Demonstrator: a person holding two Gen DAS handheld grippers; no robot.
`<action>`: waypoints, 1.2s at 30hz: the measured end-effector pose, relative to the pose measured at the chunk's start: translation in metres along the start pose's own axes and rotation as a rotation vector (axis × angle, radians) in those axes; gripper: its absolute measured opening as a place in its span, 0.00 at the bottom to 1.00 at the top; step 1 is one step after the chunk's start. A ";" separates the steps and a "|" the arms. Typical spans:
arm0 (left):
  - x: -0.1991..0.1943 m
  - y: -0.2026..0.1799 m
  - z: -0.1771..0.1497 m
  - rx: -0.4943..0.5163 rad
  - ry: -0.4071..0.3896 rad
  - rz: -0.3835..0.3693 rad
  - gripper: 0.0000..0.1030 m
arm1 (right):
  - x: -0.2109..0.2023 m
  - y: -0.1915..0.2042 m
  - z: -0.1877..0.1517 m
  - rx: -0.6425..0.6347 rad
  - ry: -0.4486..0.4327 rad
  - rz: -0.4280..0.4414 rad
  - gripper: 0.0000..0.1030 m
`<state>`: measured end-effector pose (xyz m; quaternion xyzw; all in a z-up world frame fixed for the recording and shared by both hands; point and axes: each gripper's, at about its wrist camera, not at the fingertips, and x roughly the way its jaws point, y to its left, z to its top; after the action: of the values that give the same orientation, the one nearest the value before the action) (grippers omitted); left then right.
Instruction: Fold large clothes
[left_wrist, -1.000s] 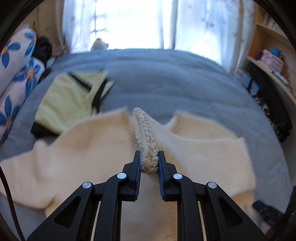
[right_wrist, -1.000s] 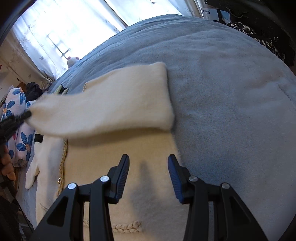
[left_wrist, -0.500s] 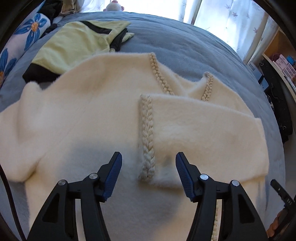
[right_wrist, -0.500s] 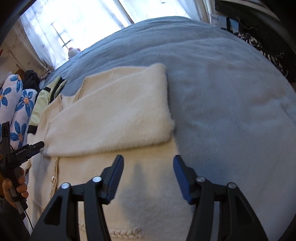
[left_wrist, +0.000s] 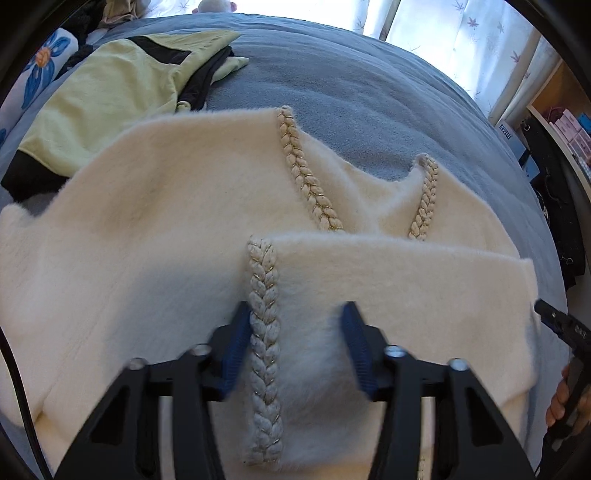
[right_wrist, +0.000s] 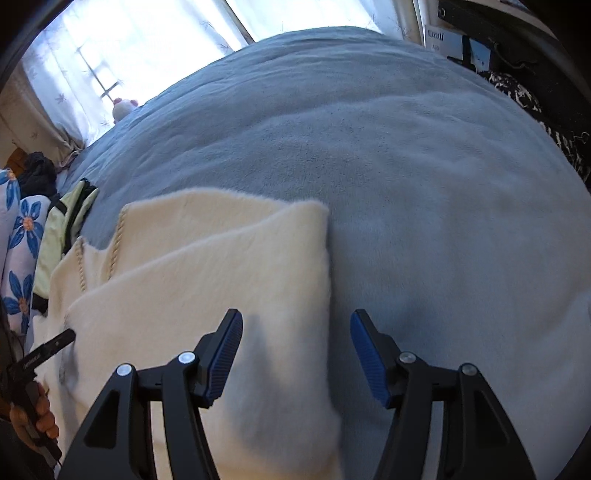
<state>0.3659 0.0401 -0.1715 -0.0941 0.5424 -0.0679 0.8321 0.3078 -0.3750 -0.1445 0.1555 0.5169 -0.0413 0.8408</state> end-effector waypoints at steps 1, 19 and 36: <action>0.002 -0.001 0.002 0.005 -0.006 0.015 0.33 | 0.008 -0.002 0.005 0.015 0.015 0.004 0.59; -0.006 -0.015 0.010 0.117 -0.087 0.134 0.16 | -0.007 0.017 0.002 -0.106 -0.084 -0.170 0.23; -0.051 -0.062 -0.065 0.123 -0.104 0.018 0.26 | -0.040 0.139 -0.098 -0.311 -0.072 0.066 0.29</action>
<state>0.2854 -0.0143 -0.1379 -0.0413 0.4941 -0.0887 0.8639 0.2370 -0.2170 -0.1197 0.0387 0.4810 0.0616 0.8737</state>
